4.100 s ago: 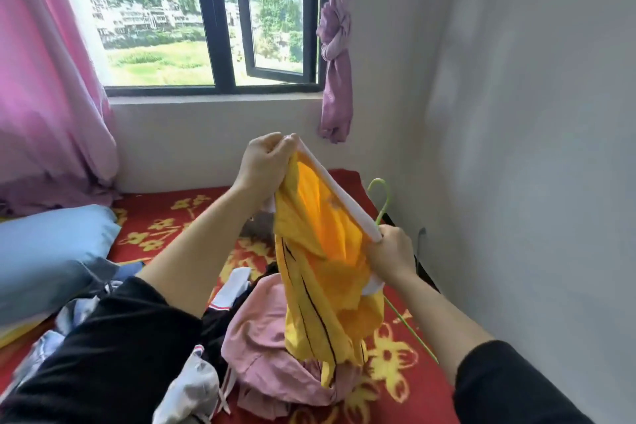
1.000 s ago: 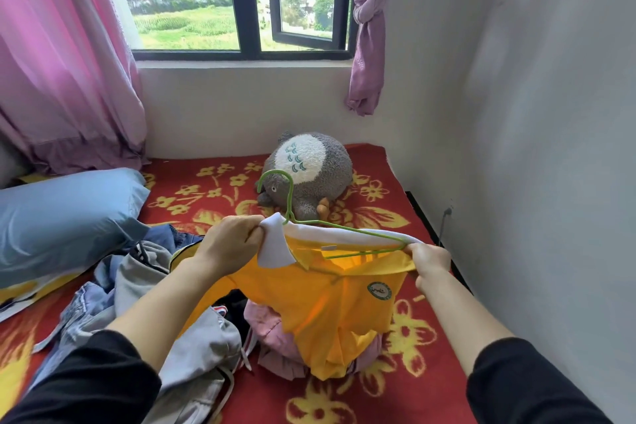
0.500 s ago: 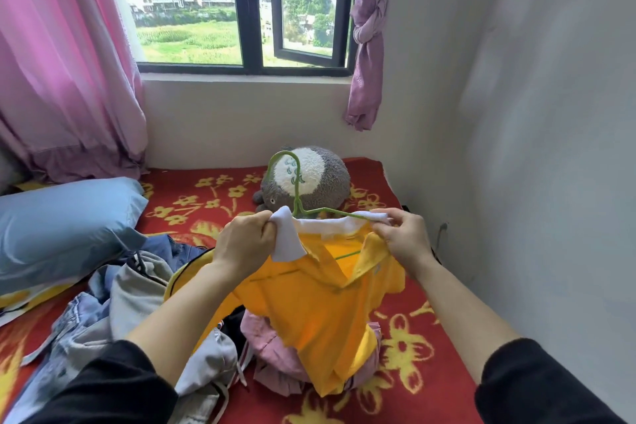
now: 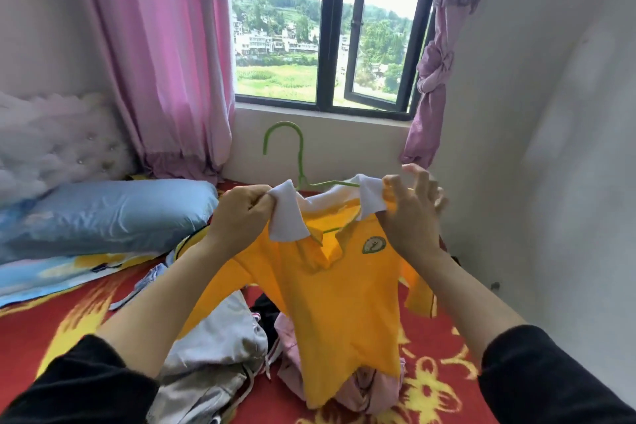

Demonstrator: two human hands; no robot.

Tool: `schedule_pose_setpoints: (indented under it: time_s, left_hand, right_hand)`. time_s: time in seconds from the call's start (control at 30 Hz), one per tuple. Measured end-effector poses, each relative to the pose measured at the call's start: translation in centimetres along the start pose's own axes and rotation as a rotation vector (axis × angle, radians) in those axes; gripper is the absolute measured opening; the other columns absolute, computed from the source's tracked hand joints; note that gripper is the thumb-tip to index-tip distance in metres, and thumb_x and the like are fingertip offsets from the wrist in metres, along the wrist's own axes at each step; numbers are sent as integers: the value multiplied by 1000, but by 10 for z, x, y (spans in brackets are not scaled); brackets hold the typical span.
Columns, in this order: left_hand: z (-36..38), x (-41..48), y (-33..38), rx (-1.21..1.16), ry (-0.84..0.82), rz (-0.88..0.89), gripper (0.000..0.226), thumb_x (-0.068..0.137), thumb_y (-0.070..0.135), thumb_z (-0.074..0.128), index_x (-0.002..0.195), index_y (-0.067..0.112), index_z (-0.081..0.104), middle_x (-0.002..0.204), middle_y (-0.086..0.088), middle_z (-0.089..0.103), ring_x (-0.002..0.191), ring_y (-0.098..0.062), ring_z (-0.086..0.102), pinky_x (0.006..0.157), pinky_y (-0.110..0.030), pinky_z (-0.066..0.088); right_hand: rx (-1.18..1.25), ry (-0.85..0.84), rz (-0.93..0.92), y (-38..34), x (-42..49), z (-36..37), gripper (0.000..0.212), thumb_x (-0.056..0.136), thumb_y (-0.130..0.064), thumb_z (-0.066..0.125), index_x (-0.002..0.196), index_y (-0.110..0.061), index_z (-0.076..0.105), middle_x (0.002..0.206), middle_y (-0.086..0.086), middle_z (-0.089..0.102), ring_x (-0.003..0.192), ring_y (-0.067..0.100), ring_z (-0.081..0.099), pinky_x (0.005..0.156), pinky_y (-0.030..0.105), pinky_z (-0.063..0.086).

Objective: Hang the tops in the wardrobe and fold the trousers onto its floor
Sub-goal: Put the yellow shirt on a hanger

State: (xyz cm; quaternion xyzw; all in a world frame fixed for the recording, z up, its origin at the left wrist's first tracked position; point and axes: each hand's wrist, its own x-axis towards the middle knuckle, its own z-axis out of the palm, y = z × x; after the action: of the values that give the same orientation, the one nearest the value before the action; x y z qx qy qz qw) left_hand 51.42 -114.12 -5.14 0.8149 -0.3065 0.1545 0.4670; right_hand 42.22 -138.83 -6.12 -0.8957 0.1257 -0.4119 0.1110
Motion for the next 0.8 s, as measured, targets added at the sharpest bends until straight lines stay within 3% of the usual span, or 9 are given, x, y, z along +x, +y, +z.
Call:
schedule_pose_setpoints:
  time_s: [0.1,0.23,0.3,0.37,0.47,0.57,0.67,0.73,0.8]
  left_hand:
    - [-32,-20,16,55,43,-5,36,84,30,42,71,4,63,58,-12,52,50,-8,36,49,-24,29]
    - [-86,-69,14,148,142,-52,27,95,23,53,71,31,62,50,12,51,49,-1,44,50,-19,29]
    - [-113,-101,9,179,162,-122,21,98,28,52,82,31,66,60,22,57,60,5,53,57,-22,37]
    - [-136,-132,9,176,188,-207,21,99,25,50,107,18,69,92,15,68,87,-2,62,75,-26,48]
    - [-179,-172,10,243,321,-215,19,97,14,53,106,16,70,94,11,67,85,-3,61,71,-3,40]
    - [-227,-209,15,383,415,-222,21,94,11,57,110,13,71,97,14,64,86,-1,58,69,3,37]
    - [-271,-245,14,462,455,-224,21,94,14,59,111,15,71,100,12,66,89,-2,59,75,-7,42]
    - [-299,-266,10,491,472,-250,22,94,16,59,113,15,71,106,4,70,93,-7,60,79,-17,44]
    - [-327,-292,4,514,475,-277,24,94,17,58,115,17,69,112,2,69,98,-7,59,82,-18,42]
  right_hand:
    - [221,-53,-45,-28,9,-15,19,83,-11,61,74,-10,44,65,-5,44,67,25,46,63,29,27]
    - [405,-42,-1,-59,9,-25,31,81,-6,62,67,-12,35,56,-8,31,53,13,28,60,28,23]
    - [455,-89,-26,-81,5,-27,30,81,-9,65,68,-12,38,57,-8,34,52,9,29,53,25,24]
    - [499,-138,-82,-109,-6,-27,26,81,-11,68,72,-10,44,61,-7,40,55,8,34,51,23,25]
    - [615,-182,-136,-158,-24,-28,16,81,-10,64,76,-9,48,69,1,51,63,19,43,55,26,31]
    - [827,-277,-154,-208,-39,-37,10,78,-8,54,86,-14,54,82,1,57,79,21,50,78,42,44]
    - [911,-378,-350,-272,-57,-52,36,69,-16,46,100,-12,63,95,-2,62,96,19,55,93,47,43]
    - [880,-582,-529,-324,-73,-59,40,71,-26,46,106,-16,65,91,-4,65,92,19,57,89,43,44]
    - [800,-761,-655,-376,-93,-56,23,79,-37,53,92,-22,64,75,-4,62,73,16,55,69,35,44]
